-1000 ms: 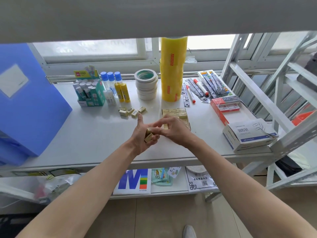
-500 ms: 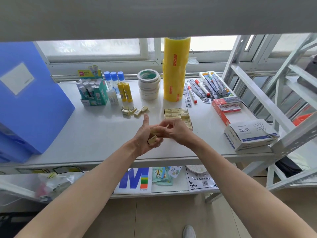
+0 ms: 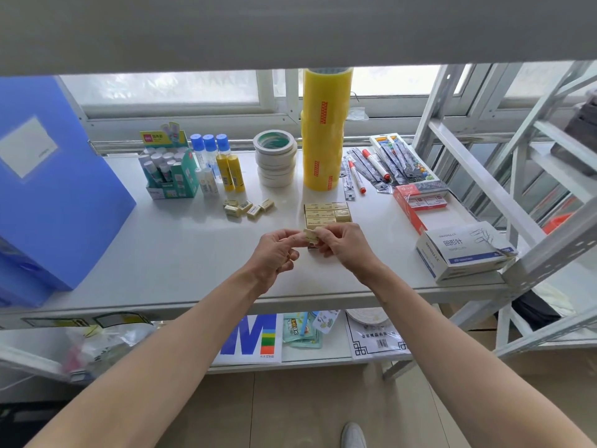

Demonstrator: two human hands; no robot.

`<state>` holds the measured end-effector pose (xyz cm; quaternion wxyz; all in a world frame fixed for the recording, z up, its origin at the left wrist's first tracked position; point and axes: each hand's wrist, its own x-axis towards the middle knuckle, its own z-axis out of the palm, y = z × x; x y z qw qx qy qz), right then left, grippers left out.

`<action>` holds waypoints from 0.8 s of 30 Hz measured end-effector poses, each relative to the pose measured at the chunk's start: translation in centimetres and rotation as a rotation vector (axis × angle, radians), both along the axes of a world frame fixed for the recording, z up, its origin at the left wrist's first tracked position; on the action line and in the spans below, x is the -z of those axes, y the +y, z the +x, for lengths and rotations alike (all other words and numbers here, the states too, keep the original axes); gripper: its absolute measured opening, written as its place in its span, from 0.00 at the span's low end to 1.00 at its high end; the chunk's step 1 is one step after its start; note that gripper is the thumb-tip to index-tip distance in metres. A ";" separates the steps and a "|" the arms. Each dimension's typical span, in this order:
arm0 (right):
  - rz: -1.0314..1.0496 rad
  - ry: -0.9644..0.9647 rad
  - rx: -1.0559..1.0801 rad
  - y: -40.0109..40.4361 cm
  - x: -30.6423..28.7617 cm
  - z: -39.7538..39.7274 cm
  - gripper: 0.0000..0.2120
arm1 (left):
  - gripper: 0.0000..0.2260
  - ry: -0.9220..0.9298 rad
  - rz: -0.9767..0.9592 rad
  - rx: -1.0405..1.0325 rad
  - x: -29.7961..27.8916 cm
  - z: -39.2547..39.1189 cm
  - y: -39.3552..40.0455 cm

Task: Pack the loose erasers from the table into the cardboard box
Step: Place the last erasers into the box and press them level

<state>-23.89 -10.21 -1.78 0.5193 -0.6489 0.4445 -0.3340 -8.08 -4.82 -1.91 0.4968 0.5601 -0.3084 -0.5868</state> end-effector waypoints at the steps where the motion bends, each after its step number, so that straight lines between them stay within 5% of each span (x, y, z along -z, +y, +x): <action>1: 0.000 -0.006 -0.001 0.0 0.1 -0.2 0.09 | 0.10 -0.005 0.008 -0.011 0.1 -0.1 -0.1; 5: -0.080 0.071 -0.054 -0.2 0.5 -0.9 0.16 | 0.13 -0.012 0.021 -0.057 0.5 -0.5 -0.6; 11: -0.354 0.289 0.059 -0.6 0.9 -1.9 0.10 | 0.10 -0.144 0.031 -0.052 0.6 -2.0 -1.5; 17: -0.384 0.449 0.240 -3.7 0.8 -4.2 0.11 | 0.11 -0.352 0.041 -0.140 1.5 -2.4 -3.2; 24: -0.375 0.632 0.098 -6.6 0.3 -4.4 0.11 | 0.13 -0.476 0.070 -0.127 2.2 -2.6 -4.3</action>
